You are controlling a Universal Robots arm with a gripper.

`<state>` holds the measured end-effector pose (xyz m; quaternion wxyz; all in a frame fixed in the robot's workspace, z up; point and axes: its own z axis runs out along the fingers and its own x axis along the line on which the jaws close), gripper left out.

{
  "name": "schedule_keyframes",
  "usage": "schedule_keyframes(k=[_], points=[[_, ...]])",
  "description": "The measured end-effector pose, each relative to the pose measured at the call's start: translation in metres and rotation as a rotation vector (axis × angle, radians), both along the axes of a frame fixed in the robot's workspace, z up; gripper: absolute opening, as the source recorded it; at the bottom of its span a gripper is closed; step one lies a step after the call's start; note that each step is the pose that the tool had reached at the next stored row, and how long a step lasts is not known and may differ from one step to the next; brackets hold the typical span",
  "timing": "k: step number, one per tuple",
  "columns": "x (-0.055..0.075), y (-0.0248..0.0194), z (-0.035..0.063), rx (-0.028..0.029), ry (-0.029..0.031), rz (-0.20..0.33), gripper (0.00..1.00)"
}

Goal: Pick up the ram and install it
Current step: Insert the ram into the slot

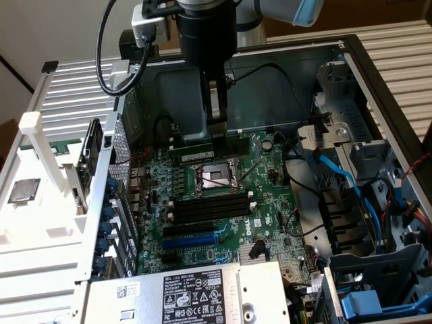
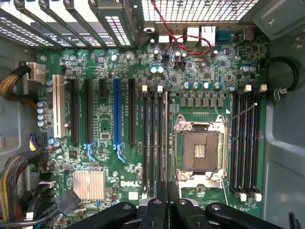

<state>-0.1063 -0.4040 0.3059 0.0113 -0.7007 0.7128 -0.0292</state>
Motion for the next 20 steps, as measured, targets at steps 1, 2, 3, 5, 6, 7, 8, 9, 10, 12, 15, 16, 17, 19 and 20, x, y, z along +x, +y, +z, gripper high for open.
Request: schedule_keyframes(k=[1, 2, 3, 5, 6, 7, 8, 9, 10, 12, 15, 16, 17, 19, 20], points=[[0.0000, 0.0000, 0.0000, -0.0019, 0.0000, 0.000, 0.12], [0.0000, 0.0000, 0.0000, -0.0079, 0.0001, -0.001, 0.12], [0.0000, 0.0000, 0.0000, -0.0194, 0.0000, -0.003, 0.12], [0.0002, 0.0000, 0.0000, -0.0475, 0.0002, -0.012, 0.12], [0.0002, 0.0000, 0.0000, -0.0480, 0.0003, -0.012, 0.12], [0.0003, -0.0001, -0.0018, -0.0479, 0.0021, -0.014, 0.12], [0.0003, -0.0003, -0.0025, -0.0473, 0.0077, -0.016, 0.12], [0.0003, -0.0004, -0.0028, -0.0469, 0.0145, -0.019, 0.12], [0.0003, -0.0005, -0.0032, -0.0465, 0.0220, -0.021, 0.12], [0.0003, -0.0006, -0.0046, -0.0430, 0.0287, -0.025, 0.12], [0.0005, -0.0006, -0.0068, -0.0256, 0.0301, -0.032, 0.12], [0.0004, -0.0008, -0.0073, -0.0180, 0.0307, -0.034, 0.12], [0.0005, -0.0017, -0.0073, -0.0148, 0.0325, -0.034, 0.12], [0.0012, -0.0048, -0.0074, -0.0109, 0.0349, -0.034, 0.12], [0.0021, -0.0066, -0.0075, -0.0099, 0.0350, -0.034, 0.12]])
